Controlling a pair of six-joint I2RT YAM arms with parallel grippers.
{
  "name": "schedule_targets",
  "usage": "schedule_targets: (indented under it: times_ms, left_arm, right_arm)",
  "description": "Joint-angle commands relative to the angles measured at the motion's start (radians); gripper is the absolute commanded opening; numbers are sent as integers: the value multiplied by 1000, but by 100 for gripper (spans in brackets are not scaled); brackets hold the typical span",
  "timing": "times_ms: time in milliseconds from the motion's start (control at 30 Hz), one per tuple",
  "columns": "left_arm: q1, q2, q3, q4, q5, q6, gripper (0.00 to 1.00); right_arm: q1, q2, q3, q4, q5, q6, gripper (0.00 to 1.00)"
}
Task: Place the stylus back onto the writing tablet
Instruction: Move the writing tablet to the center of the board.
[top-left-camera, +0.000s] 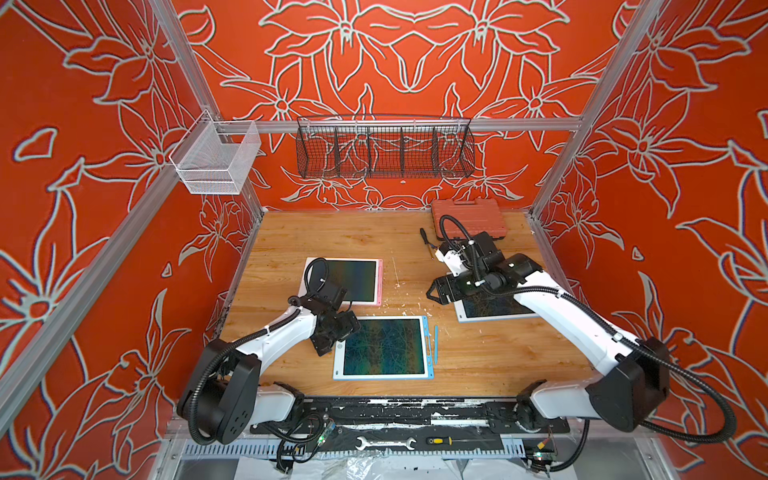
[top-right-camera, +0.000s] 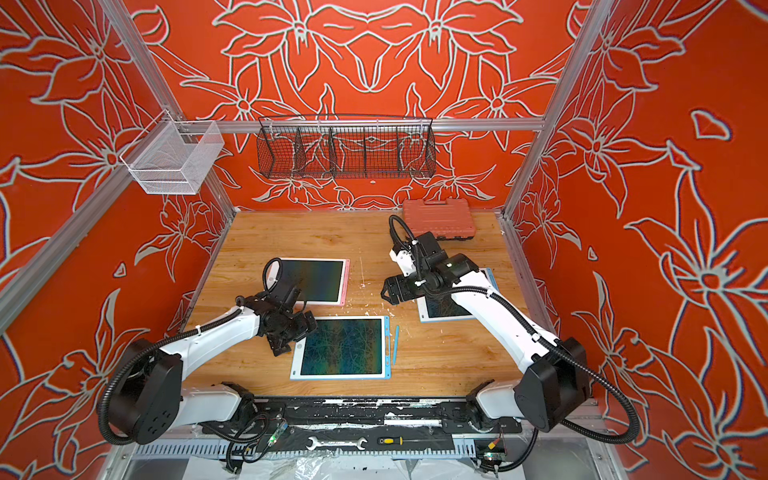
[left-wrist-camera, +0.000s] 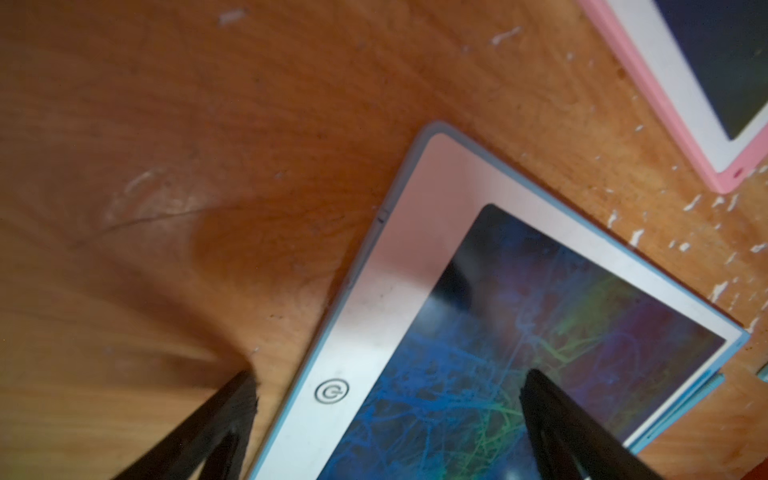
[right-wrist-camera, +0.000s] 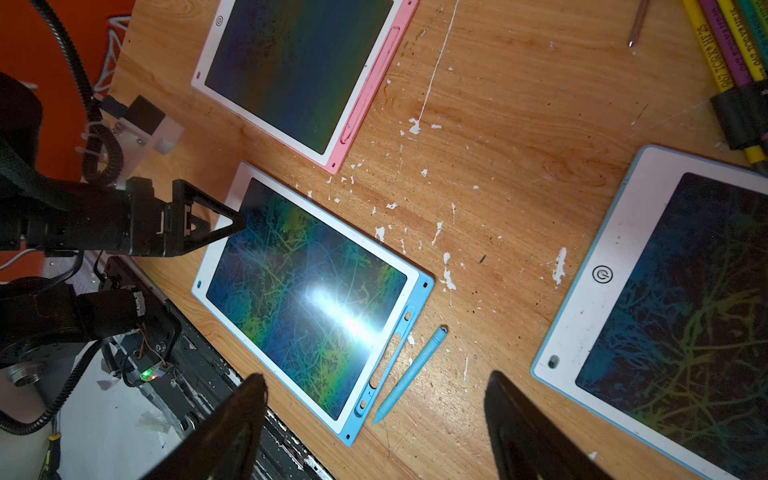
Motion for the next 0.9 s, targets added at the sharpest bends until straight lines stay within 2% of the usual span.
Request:
schedule_targets:
  times_ms: [0, 167, 367, 533, 867]
  left_arm:
    - [-4, -37, 71, -94, -39, 40, 97]
    - [-6, -62, 150, -164, -54, 96, 97]
    - [-10, -100, 180, -172, -50, 109, 97]
    - [-10, -87, 231, -250, -108, 130, 97]
    - [-10, -172, 324, -289, -85, 253, 97]
  right_arm:
    - [5, 9, 9, -7, 8, -20, 84]
    - [4, 37, 21, -47, 47, -10, 84]
    - [3, 72, 49, -108, 103, 1, 84]
    - [3, 99, 72, -140, 102, 32, 84]
    - [4, 125, 22, -95, 162, 165, 83]
